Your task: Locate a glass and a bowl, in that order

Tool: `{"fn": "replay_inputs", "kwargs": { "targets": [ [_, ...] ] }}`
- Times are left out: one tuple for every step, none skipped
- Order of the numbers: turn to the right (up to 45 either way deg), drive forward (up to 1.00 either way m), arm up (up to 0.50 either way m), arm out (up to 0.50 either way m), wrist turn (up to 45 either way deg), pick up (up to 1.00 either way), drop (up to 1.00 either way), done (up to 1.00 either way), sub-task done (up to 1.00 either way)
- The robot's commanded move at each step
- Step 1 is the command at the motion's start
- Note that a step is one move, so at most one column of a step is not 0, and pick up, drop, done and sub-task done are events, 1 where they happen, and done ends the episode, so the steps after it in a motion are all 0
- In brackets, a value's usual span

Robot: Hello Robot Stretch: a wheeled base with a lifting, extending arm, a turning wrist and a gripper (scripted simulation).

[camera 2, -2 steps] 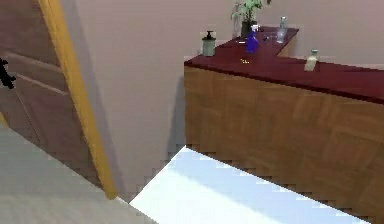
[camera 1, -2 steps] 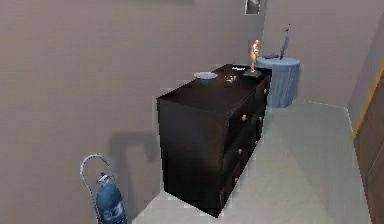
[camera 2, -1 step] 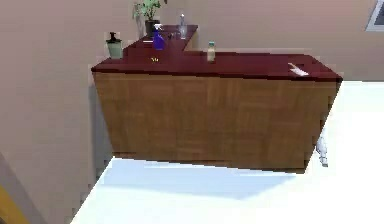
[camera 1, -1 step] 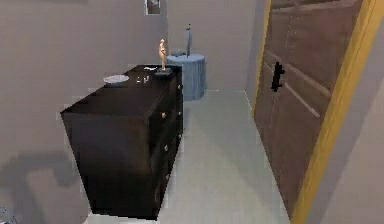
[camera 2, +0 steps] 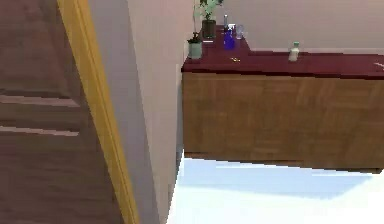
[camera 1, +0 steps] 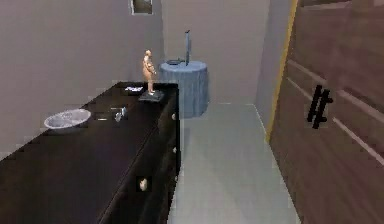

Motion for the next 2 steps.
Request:
{"fn": "replay_inputs", "kwargs": {
  "targets": [
    [-33.0,0.0,0.0,0.0,0.0,0.0,0.0,0.0,0.0],
    [0.0,0.0,0.0,0.0,0.0,0.0,0.0,1.0,0.0]
  ]
}}
